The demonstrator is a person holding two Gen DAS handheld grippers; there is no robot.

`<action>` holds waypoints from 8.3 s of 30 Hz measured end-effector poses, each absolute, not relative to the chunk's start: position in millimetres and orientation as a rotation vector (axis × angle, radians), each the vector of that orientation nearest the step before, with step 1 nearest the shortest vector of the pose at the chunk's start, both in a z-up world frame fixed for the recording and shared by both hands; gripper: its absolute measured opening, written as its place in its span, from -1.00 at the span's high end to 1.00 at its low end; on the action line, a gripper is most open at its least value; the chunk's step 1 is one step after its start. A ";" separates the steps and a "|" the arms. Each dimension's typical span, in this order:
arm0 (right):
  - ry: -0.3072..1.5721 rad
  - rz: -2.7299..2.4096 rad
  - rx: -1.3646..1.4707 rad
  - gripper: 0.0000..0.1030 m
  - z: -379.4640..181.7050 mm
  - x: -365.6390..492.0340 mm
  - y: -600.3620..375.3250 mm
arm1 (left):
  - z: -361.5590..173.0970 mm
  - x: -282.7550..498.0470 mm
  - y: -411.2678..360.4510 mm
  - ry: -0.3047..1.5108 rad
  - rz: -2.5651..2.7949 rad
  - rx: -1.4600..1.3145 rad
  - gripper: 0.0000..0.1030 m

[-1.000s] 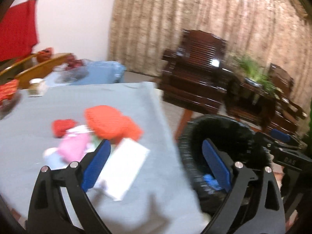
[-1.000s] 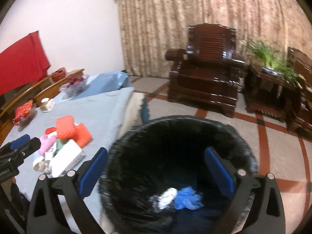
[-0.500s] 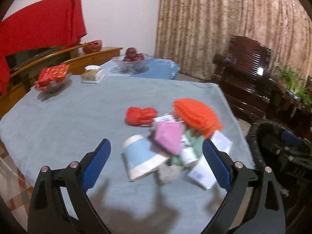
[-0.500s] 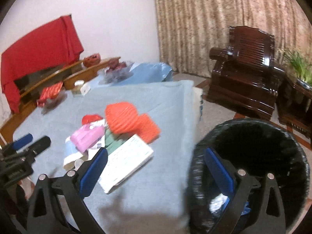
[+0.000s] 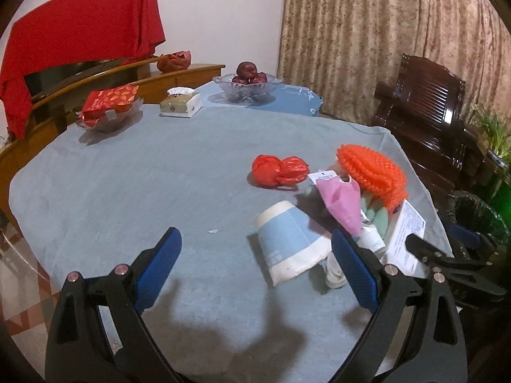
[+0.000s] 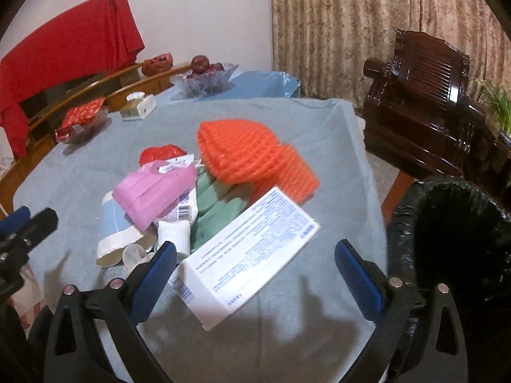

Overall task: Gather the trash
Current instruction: 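Move back to the pile and grasp the white medicine box with the right gripper, then grasp the pink mask with the left gripper while the right gripper lifts the white box, then carry the white box and pink mask over the black trash bin, then open both grippers to drop the box and mask into the bin, then return to the table and grasp the blue-and-white paper cup with the left gripper, then grasp the white squeeze tube by its cap end with the right gripper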

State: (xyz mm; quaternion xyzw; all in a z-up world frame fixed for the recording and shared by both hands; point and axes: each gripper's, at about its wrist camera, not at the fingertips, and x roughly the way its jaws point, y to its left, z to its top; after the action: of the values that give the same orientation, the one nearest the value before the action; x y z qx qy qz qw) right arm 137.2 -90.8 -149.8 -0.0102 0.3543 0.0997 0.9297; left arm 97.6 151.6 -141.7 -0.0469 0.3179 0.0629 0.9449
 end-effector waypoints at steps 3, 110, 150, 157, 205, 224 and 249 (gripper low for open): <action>0.735 0.199 -0.064 -0.88 -156.1 141.6 -77.0 | -143.1 100.0 155.2 0.648 0.131 -0.101 -0.79; 0.652 -0.116 0.124 -0.03 -65.3 66.9 -323.2 | -93.3 126.9 -95.9 0.616 -0.441 -0.018 0.71; 0.563 0.014 0.092 -0.88 -73.4 88.7 -263.0 | -80.4 117.1 21.7 0.553 -0.109 -0.032 -0.77; 0.554 0.123 0.046 -0.88 -79.9 106.2 -204.4 | -90.0 115.9 82.2 0.568 0.030 -0.048 -0.77; 0.644 0.296 -0.055 -0.59 -143.7 155.5 -108.4 | -176.7 141.2 132.9 0.731 0.054 -0.185 0.53; 0.733 0.437 -0.080 0.10 -166.1 152.2 -55.1 | -178.4 126.7 164.5 0.756 0.091 -0.113 0.52; 0.785 0.532 -0.020 0.44 -160.5 156.4 -61.0 | -172.1 125.5 157.5 0.748 0.079 -0.101 0.51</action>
State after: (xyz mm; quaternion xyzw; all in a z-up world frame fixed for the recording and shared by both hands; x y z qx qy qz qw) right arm 156.4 -61.0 -160.5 -0.0097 0.3778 0.2559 0.8898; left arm 125.5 157.5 -172.1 -0.0495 0.3652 0.0385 0.9288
